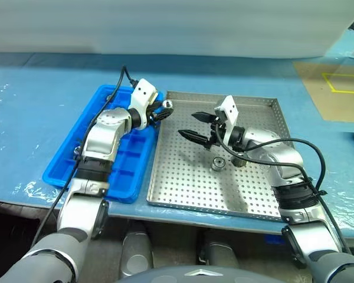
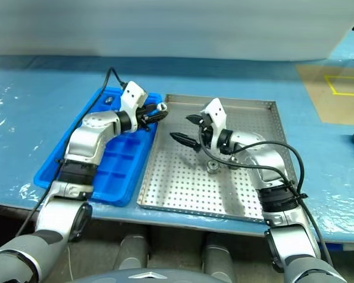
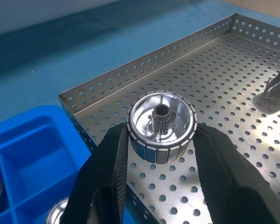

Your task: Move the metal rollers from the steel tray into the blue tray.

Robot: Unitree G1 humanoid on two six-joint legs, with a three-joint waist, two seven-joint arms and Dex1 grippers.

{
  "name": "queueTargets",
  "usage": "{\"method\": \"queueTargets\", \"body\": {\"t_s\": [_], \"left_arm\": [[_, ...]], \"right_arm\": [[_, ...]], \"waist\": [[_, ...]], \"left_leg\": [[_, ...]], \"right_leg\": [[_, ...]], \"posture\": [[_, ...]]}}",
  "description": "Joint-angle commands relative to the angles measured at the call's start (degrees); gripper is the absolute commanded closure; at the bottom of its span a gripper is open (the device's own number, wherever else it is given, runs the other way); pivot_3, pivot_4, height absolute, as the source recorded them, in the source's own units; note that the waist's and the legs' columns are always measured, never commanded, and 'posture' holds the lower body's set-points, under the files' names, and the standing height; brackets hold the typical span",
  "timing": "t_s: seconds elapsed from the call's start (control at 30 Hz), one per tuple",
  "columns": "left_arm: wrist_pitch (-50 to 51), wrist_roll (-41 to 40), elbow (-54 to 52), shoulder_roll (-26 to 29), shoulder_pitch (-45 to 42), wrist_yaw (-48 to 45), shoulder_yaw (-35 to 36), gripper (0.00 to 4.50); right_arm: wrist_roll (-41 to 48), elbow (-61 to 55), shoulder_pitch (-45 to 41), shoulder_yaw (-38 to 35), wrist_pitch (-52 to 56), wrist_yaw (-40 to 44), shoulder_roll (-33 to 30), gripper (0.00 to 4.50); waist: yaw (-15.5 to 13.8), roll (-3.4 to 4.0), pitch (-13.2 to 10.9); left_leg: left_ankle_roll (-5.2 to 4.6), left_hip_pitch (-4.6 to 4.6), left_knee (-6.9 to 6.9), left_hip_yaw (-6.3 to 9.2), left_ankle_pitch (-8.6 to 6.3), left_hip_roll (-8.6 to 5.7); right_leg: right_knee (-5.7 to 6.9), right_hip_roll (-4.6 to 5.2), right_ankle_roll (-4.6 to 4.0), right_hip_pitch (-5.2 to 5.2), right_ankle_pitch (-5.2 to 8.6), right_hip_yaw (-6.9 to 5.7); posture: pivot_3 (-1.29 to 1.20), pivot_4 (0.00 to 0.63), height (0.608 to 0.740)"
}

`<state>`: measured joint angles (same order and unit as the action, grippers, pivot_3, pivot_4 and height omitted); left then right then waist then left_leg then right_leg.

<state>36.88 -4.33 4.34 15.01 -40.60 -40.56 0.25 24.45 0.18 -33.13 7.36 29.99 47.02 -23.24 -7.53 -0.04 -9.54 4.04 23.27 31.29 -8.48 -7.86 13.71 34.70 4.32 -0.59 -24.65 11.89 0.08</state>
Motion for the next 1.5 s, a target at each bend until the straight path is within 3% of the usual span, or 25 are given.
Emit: {"method": "queueTargets", "body": {"t_s": [0.03,0.4,0.87,1.23,1.5], "left_arm": [[3.85,-2.18,-10.13,1.11,2.07,2.68,1.21,2.78],[13.09,-6.17,-30.16,2.88,14.74,10.15,1.85,2.78],[14.19,-6.39,-50.87,0.95,35.17,23.06,7.97,2.78],[7.99,-2.79,-57.72,-4.07,50.92,32.07,9.43,2.78],[3.14,-1.31,-56.73,-8.63,57.11,36.95,9.60,2.78]], "right_arm": [[0.03,1.16,-2.19,0.15,-2.68,3.28,0.76,0.00],[-1.48,7.69,-6.75,1.75,-6.48,10.79,3.61,0.00],[-4.20,13.95,-10.40,3.15,-9.90,16.33,6.23,0.00],[-5.15,16.07,-11.61,3.53,-10.84,18.45,7.56,0.00],[-5.52,16.01,-11.48,3.48,-10.59,18.65,7.90,0.00]], "waist": [[-0.32,0.00,0.00],[-1.56,0.00,0.00],[-3.56,0.00,0.00],[-5.20,0.00,0.00],[-6.49,0.00,0.00]], "left_leg": [[0.02,0.01,0.00,0.00,0.01,0.01],[0.07,0.35,0.03,0.03,0.06,0.02],[-0.09,0.37,0.08,0.05,-0.03,0.05],[-0.12,0.38,0.10,0.07,-0.04,0.08],[-0.12,0.38,0.12,0.07,-0.04,0.10]], "right_leg": [[0.00,0.00,0.00,-0.02,0.00,-0.01],[0.08,-0.03,0.00,-0.45,0.00,-0.13],[0.06,-0.04,0.00,-0.46,0.01,-0.16],[0.06,-0.04,0.01,-0.44,0.01,-0.10],[0.05,-0.06,0.02,-0.44,0.02,-0.01]], "posture": [[0.24,0.150,0.740],[0.36,0.150,0.740],[0.45,0.150,0.740],[0.48,0.150,0.740],[0.48,0.150,0.740]]}}
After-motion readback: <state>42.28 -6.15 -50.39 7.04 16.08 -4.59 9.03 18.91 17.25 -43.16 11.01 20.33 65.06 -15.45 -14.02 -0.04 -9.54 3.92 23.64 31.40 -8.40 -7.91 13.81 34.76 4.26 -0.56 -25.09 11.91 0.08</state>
